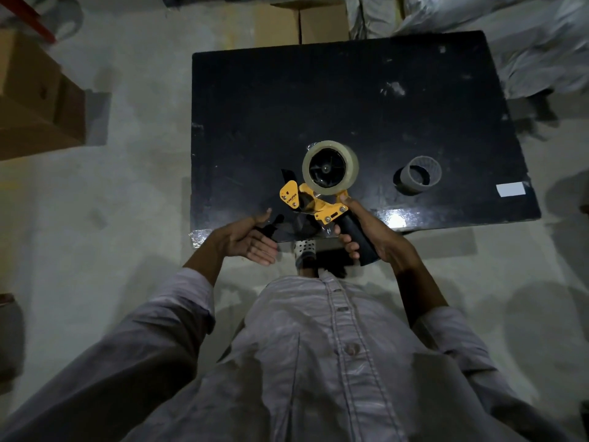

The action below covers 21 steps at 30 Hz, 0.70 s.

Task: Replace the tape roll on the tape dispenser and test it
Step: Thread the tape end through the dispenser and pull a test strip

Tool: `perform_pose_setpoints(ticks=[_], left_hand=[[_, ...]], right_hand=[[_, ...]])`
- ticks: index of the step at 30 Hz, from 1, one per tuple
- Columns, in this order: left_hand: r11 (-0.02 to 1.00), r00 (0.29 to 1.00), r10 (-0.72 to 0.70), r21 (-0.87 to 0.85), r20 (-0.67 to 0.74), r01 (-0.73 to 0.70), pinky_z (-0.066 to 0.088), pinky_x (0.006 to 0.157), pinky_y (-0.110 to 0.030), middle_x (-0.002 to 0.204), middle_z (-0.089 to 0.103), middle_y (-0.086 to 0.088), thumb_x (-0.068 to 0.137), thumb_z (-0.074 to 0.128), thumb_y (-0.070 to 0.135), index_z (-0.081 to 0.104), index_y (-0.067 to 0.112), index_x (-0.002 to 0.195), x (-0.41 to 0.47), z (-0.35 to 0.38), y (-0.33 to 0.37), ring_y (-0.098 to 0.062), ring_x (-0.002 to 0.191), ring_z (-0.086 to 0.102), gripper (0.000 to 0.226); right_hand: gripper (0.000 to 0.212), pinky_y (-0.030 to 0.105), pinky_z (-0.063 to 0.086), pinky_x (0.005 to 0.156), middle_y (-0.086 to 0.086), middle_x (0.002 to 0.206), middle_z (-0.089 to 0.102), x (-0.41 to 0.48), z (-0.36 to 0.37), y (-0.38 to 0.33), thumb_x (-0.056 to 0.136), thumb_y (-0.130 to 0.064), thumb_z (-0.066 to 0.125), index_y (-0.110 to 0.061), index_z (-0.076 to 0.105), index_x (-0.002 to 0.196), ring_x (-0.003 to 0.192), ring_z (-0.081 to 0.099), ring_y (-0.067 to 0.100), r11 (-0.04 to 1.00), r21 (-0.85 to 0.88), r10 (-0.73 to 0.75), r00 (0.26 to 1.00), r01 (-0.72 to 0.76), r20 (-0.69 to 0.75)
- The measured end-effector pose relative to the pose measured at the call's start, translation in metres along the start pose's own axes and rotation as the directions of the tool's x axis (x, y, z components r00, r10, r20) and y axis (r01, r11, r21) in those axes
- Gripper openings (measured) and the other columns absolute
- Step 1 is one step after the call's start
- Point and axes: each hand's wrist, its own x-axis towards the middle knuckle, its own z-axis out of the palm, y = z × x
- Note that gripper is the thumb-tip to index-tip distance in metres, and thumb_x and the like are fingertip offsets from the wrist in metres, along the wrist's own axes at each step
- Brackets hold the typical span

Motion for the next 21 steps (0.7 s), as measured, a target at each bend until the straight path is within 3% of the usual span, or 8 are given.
perform_pose_setpoints(ticks=[3,6,9,11,14,16,18,21], left_hand=[[0.997,1.0,0.001,-0.075,0.03,0.001,0.069,0.085,-0.054,0.134,0.072,-0.036,0.095,0.067,0.077,0.068,-0.016,0.133,0.004,0.006,0.0,-0.05,0.116,0.077,0.1],[0.99,0.998,0.055,-0.133,0.003,-0.054,0.069,0.088,-0.054,0.142,0.068,-0.036,0.108,0.064,0.044,0.069,-0.014,0.13,0.006,0.006,0.01,-0.044,0.1,0.083,0.062],[0.983,0.992,0.097,-0.15,-0.077,-0.108,0.072,0.076,-0.048,0.122,0.079,-0.029,0.11,0.061,0.023,0.066,-0.012,0.139,0.005,0.0,0.023,-0.04,0.088,0.085,0.045],[0.988,0.994,0.077,-0.13,-0.08,-0.087,0.071,0.077,-0.049,0.111,0.082,-0.027,0.109,0.063,0.037,0.063,-0.012,0.142,0.003,-0.004,0.031,-0.041,0.091,0.084,0.059],[0.996,0.999,-0.026,-0.087,-0.02,0.025,0.07,0.077,-0.051,0.124,0.077,-0.033,0.097,0.068,0.067,0.071,-0.015,0.125,0.002,-0.006,0.037,-0.047,0.097,0.082,0.087],[0.996,0.997,-0.072,-0.059,0.011,0.072,0.07,0.075,-0.05,0.125,0.076,-0.034,0.093,0.071,0.069,0.073,-0.016,0.121,0.005,-0.004,0.037,-0.047,0.097,0.082,0.09],[0.996,0.997,-0.082,-0.039,0.009,0.082,0.07,0.074,-0.048,0.117,0.079,-0.03,0.1,0.071,0.058,0.072,-0.014,0.123,0.009,-0.001,0.035,-0.043,0.091,0.084,0.075],[0.999,0.999,-0.048,-0.022,-0.016,0.047,0.071,0.072,-0.046,0.096,0.082,-0.021,0.107,0.07,0.023,0.075,-0.005,0.112,0.013,0.001,0.036,-0.032,0.079,0.084,0.03]], right_hand=[[0.074,0.031,0.033,0.051,0.003,0.068,0.043,-0.001,-0.001,-0.004,0.099,-0.088,0.051,-0.017,0.065,0.081,0.051,0.037,0.018,1.0,-0.028,-0.006,1.0,0.005,-0.018],[0.074,0.031,0.032,0.051,0.002,0.067,0.043,-0.003,-0.001,-0.008,0.1,-0.087,0.05,-0.016,0.064,0.082,0.05,0.038,0.017,0.999,-0.034,0.004,1.0,-0.005,-0.017],[0.074,0.03,0.034,0.048,0.003,0.067,0.043,-0.003,-0.001,-0.009,0.102,-0.085,0.049,-0.015,0.064,0.082,0.049,0.038,0.017,0.999,-0.041,0.005,1.0,-0.005,-0.016],[0.074,0.03,0.034,0.048,0.003,0.067,0.043,-0.003,-0.001,-0.01,0.103,-0.084,0.049,-0.014,0.064,0.083,0.049,0.038,0.017,0.999,-0.043,0.004,1.0,-0.005,-0.016],[0.074,0.031,0.033,0.05,0.003,0.067,0.044,-0.002,-0.002,-0.01,0.102,-0.084,0.051,-0.014,0.065,0.084,0.05,0.037,0.018,0.999,-0.047,-0.015,1.0,0.014,-0.017],[0.074,0.032,0.034,0.051,0.004,0.069,0.044,0.001,-0.003,-0.01,0.1,-0.086,0.053,-0.014,0.065,0.086,0.051,0.037,0.018,0.999,-0.044,-0.022,0.999,0.021,-0.025],[0.076,0.033,0.034,0.051,0.005,0.069,0.044,0.002,-0.004,-0.011,0.098,-0.088,0.055,-0.013,0.065,0.086,0.051,0.037,0.019,0.999,-0.046,-0.029,0.999,0.027,-0.034],[0.076,0.033,0.034,0.051,0.005,0.069,0.044,0.001,-0.004,-0.014,0.099,-0.088,0.052,-0.014,0.063,0.086,0.052,0.037,0.019,0.998,-0.056,-0.033,0.999,0.031,-0.038]])
